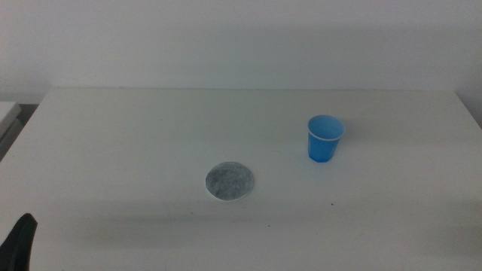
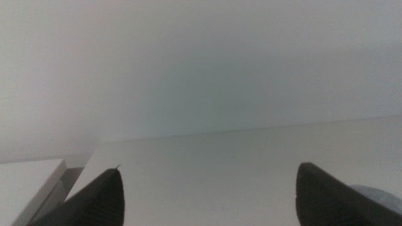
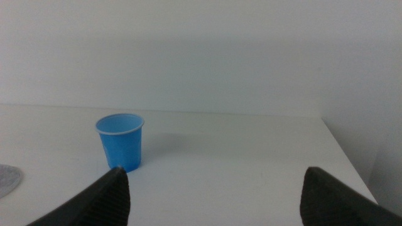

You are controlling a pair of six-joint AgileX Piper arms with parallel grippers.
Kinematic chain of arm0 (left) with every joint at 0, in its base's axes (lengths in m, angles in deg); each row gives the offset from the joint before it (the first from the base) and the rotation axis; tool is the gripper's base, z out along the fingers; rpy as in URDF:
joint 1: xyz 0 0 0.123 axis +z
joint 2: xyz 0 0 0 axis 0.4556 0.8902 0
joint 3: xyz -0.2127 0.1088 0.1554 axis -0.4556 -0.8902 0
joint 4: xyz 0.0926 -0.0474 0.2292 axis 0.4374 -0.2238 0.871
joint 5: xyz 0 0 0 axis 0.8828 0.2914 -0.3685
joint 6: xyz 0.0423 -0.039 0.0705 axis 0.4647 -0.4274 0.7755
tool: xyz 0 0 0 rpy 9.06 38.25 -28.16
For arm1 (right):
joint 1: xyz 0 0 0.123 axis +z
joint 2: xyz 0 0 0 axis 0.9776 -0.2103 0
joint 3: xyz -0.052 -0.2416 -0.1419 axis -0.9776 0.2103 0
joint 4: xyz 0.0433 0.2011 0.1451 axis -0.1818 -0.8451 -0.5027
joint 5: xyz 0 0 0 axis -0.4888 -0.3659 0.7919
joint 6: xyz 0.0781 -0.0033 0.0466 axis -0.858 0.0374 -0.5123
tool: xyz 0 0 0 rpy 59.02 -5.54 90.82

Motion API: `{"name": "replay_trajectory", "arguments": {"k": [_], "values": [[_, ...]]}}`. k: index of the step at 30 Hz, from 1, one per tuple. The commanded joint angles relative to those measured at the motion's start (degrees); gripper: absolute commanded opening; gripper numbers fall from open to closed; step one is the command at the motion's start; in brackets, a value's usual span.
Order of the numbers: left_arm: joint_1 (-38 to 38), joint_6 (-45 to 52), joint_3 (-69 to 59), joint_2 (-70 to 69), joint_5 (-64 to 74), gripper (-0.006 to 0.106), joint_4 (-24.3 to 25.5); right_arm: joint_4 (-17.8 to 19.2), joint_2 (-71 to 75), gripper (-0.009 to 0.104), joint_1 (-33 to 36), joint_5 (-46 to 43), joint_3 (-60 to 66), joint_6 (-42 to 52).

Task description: Place an empty cup on a cup mat.

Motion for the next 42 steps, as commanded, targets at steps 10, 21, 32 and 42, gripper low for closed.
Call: {"name": "replay_trajectory", "arguments": {"k": [10,21,32,42], "values": [[-0.1,-0.2,0.0,-0.2,-0.7,0.094,-0.4,-1.8,0.3,0.093,-0.4,-0.7,0.2,-0.6],[-0.1,-0.2,0.0,-0.2,-0.7,0.094,-0.4,-7.9,-18.9,0.093,-0.4,4.8,-15.5,-5.1],[-0.1,-0.2,0.0,-0.2,-0.7,0.094,-0.4,-10.8,-56.5,0.093,-0.4,47.5,-54.6,-5.5],[-0.1,-0.2,0.0,-0.2,-0.7,0.094,-0.4,-18.5,-73.0,0.093,-0.2,44.7,-63.3,-1.7]]}}
